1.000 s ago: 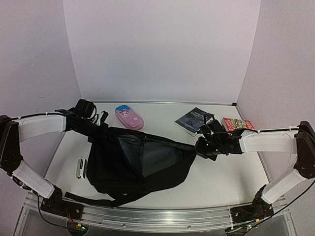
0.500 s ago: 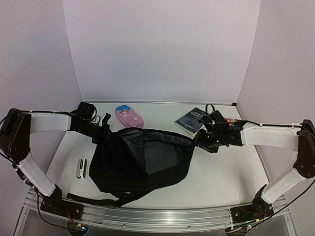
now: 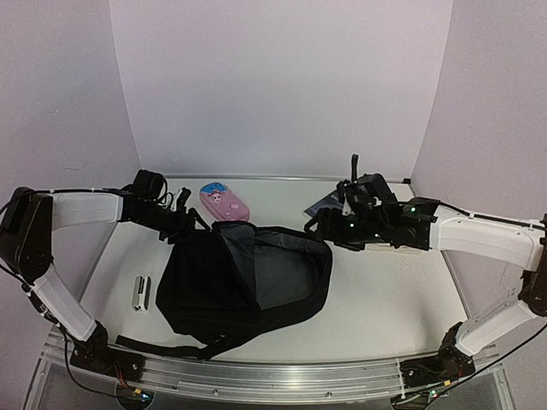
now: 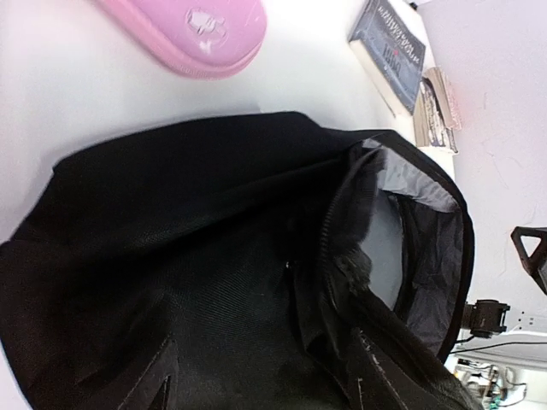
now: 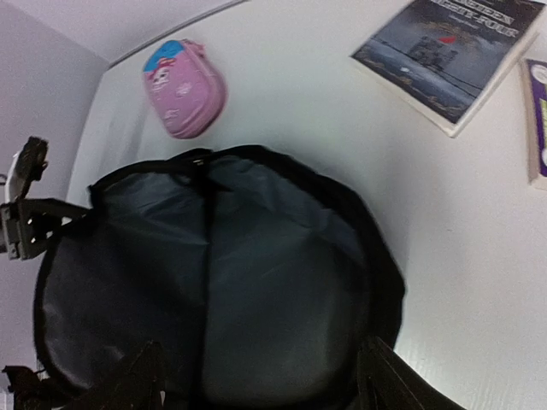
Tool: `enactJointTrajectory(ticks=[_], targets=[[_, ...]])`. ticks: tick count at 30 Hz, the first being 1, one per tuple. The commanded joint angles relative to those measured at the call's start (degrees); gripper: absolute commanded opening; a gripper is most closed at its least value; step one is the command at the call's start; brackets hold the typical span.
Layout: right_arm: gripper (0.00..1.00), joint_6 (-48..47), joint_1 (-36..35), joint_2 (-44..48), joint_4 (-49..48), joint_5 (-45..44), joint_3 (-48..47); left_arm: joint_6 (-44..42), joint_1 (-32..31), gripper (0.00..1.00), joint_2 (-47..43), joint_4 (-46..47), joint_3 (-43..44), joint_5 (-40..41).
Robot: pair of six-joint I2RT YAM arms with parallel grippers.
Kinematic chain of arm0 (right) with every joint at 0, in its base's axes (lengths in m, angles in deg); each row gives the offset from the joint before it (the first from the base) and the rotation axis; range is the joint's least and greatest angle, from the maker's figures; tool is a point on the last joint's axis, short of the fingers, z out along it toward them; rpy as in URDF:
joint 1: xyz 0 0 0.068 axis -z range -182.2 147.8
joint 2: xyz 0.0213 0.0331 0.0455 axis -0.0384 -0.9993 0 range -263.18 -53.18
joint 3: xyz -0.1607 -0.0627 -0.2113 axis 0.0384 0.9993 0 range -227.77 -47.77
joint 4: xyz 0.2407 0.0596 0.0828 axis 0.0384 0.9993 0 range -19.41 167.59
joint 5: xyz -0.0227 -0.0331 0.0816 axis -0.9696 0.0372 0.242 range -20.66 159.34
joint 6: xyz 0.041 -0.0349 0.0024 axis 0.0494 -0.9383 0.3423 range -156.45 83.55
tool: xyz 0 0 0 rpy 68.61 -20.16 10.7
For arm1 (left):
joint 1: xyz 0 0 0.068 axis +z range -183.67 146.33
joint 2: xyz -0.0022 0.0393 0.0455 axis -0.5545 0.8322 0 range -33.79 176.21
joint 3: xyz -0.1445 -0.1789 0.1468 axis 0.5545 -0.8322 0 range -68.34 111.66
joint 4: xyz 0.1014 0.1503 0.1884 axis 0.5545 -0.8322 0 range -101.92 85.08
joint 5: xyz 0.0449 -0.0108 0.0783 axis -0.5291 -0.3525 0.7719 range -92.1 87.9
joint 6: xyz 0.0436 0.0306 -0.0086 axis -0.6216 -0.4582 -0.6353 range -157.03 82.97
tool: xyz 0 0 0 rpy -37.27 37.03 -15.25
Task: Pack the student bag
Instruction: Adjust the student bag at the center of the board.
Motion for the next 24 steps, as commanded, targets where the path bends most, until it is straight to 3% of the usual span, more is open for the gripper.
enactJointTrajectory(ticks=[1,5,14,24], targets=[[0.63,-3.5,-2.3,-2.3,-6.1,4.1,-1.8,2.4,0.2,0.75,-8.4,-0.7,1.5,2.6],[0.51,-2.8,-4.8,-10.0,-12.7,8.3,-3.1,5.2,0.2,0.79,-11.8,-1.2,1.0,0.0],[0.51,-6.2,-13.8,-26.1,-24.4,19.2,-13.4,14.4,-0.8,0.90,-17.0,3.2,-4.2,-6.6],[0.46,-4.8,-16.5,-37.9,-25.3,19.9,-18.9,15.0,-2.1,0.95,-14.3,-3.4,-7.9,-1.0]])
